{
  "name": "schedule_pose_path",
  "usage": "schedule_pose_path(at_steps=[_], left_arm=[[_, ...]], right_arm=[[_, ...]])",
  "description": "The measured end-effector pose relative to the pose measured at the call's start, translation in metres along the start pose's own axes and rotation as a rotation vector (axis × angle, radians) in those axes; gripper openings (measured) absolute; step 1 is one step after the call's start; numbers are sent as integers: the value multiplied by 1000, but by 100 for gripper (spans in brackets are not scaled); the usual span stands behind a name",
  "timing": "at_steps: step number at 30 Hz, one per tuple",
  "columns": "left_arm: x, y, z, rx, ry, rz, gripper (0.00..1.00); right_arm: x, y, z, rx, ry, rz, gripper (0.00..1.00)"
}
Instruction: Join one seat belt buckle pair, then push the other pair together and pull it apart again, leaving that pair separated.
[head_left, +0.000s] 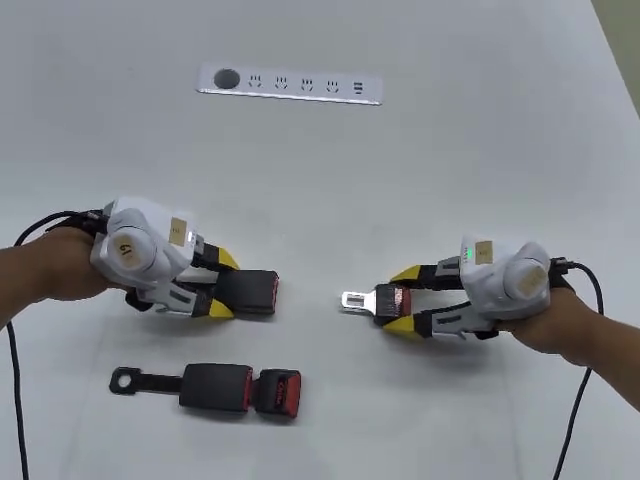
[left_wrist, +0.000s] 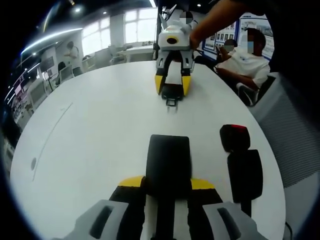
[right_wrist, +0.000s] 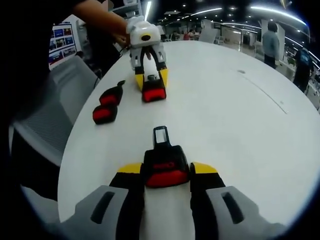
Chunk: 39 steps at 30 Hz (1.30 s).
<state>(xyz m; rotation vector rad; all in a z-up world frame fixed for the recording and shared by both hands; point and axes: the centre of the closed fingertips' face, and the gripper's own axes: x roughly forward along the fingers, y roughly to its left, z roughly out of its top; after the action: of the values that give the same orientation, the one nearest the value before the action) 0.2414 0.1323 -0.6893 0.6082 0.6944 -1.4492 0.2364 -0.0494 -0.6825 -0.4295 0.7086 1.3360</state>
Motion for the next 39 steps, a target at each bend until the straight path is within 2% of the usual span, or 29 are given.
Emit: schedule_pose_path(at_steps=[19, 29, 39], left_arm=[[0, 2, 0, -21, -4, -8, 33], [0, 3, 1, -25, -6, -9, 33], [1, 5, 1, -33, -11, -13, 33]], right_arm=[[6, 0, 4, 15, -53, 2, 34], [18, 2, 19, 17, -86, 10, 34], [38, 5, 35, 8, -110, 25, 34]])
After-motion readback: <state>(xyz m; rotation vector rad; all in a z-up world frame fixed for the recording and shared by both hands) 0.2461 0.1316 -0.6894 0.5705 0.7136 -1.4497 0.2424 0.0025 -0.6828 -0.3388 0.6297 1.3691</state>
